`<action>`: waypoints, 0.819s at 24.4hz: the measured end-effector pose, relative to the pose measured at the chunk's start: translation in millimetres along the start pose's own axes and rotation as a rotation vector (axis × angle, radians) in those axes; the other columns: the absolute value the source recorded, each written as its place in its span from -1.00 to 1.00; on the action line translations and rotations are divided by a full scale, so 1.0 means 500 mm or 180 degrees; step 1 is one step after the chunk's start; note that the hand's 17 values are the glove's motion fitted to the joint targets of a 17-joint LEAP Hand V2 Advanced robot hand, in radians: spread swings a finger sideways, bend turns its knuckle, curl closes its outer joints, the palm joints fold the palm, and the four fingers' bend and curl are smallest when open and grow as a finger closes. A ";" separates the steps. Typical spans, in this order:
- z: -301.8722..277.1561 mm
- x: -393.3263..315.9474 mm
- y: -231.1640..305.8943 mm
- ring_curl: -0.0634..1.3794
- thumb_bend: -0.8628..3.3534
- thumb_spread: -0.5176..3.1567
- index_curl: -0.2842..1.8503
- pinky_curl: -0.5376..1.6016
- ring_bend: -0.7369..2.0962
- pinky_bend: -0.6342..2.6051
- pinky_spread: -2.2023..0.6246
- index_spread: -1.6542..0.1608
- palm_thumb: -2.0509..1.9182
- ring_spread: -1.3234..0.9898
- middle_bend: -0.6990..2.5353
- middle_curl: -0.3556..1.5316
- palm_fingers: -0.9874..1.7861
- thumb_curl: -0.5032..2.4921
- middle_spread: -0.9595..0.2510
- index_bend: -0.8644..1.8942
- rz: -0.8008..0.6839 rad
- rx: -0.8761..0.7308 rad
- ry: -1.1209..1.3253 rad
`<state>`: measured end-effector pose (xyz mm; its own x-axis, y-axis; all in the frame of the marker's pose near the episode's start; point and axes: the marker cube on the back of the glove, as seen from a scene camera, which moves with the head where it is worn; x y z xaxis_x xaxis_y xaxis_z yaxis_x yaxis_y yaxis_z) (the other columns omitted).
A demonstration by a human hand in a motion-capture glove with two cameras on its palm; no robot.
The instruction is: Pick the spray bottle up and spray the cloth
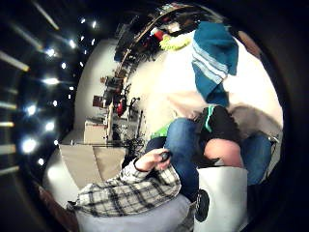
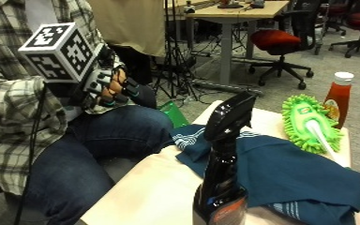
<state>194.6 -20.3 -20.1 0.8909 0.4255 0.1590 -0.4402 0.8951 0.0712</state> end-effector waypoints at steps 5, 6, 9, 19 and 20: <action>-0.031 0.107 -0.089 -0.61 -0.43 -0.11 -0.47 -0.34 -0.23 -0.51 0.68 0.57 0.36 0.20 -0.39 -0.34 0.00 -0.43 0.62 -0.25 0.0320 0.0367 -0.0320; -0.038 0.125 -0.107 -0.61 -0.43 -0.11 -0.47 -0.34 -0.22 -0.50 0.68 0.57 0.36 0.20 -0.39 -0.34 0.01 -0.42 0.62 -0.25 0.0357 0.0429 -0.0366; -0.060 0.175 -0.163 -0.58 -0.44 -0.10 -0.47 -0.32 -0.21 -0.50 0.68 0.58 0.36 0.19 -0.38 -0.32 0.02 -0.42 0.63 -0.26 0.0441 0.0564 -0.0499; -0.108 0.302 -0.343 -0.53 -0.48 -0.11 -0.46 -0.29 -0.20 -0.49 0.68 0.58 0.38 0.17 -0.40 -0.30 0.01 -0.39 0.63 -0.28 0.0703 0.0930 -0.0982; -0.112 0.312 -0.360 -0.53 -0.48 -0.11 -0.46 -0.28 -0.19 -0.48 0.68 0.58 0.39 0.17 -0.40 -0.30 0.01 -0.39 0.63 -0.28 0.0726 0.0966 -0.1038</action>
<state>418.9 -107.8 -63.3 0.7081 0.4986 0.5000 -0.6756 0.6843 0.2744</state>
